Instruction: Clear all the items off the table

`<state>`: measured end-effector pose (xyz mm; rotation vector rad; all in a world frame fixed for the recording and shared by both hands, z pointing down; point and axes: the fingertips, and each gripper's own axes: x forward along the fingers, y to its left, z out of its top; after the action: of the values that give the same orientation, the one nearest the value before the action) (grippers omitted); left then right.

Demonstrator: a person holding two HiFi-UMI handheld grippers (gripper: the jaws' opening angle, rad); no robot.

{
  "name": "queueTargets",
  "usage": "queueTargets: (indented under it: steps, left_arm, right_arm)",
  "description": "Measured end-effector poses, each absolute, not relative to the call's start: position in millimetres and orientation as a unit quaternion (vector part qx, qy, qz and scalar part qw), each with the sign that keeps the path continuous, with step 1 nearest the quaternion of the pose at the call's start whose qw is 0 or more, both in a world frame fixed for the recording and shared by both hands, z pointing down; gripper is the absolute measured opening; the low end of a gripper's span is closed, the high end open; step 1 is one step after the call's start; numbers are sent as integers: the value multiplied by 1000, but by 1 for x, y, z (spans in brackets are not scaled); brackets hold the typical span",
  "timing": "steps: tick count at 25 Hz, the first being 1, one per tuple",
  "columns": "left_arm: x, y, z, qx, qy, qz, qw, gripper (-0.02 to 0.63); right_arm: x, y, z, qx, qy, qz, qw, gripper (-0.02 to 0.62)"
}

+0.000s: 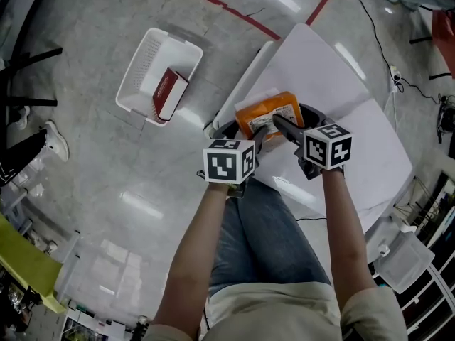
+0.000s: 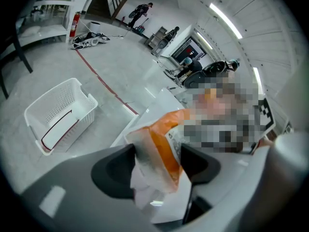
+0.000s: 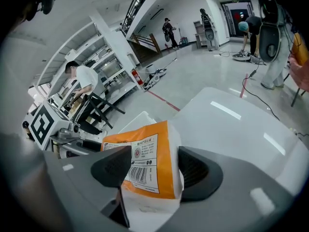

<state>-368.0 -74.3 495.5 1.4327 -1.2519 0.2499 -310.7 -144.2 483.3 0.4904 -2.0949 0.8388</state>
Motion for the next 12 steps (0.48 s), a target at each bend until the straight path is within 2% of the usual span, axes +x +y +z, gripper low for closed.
queueTargets:
  steps: [12]
  left_arm:
    - [-438, -61, 489, 572, -589, 75, 566, 285]
  right_arm:
    - [-386, -137, 477, 148, -848, 317, 397, 298]
